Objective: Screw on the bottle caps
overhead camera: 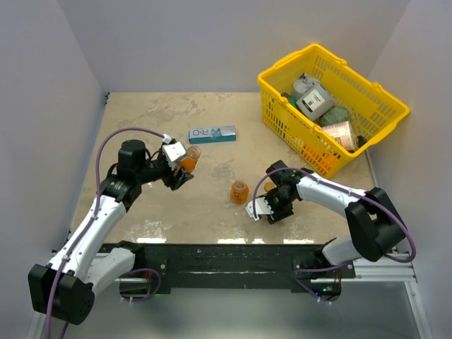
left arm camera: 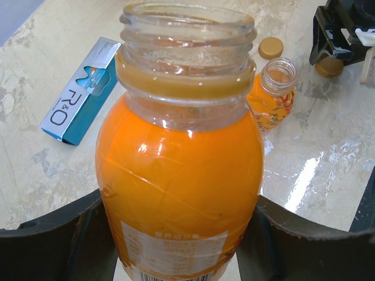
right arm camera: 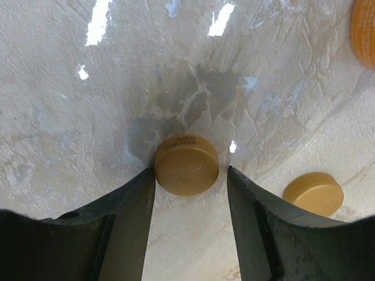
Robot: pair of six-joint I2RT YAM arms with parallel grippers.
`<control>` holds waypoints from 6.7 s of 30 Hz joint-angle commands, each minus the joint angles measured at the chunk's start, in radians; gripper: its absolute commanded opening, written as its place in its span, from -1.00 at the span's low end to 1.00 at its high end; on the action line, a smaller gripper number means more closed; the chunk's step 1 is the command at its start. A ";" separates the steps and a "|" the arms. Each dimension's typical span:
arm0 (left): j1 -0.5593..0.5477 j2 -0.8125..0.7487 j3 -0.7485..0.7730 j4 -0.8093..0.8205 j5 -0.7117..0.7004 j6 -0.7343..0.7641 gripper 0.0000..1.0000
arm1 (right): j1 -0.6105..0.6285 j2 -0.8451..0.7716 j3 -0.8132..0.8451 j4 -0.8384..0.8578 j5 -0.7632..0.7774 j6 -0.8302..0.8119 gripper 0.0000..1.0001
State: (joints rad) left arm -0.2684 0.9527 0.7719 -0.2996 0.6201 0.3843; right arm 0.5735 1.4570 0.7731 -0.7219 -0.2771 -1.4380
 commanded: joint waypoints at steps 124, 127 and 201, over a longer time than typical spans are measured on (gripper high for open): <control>0.070 0.004 0.050 -0.102 0.052 0.038 -1.00 | -0.142 0.330 0.425 -0.160 0.036 -0.113 0.35; 0.075 0.001 0.050 -0.101 0.056 0.033 -1.00 | -0.144 0.342 0.436 -0.168 0.023 -0.105 0.35; -0.261 0.422 0.771 -0.668 -0.111 0.771 -1.00 | 0.059 -0.302 0.802 -0.123 -0.355 0.607 -0.96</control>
State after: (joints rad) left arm -0.4576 1.3846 1.4906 -0.9024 0.6014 1.0519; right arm 0.5240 1.1339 1.5204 -0.8703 -0.6399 -0.8864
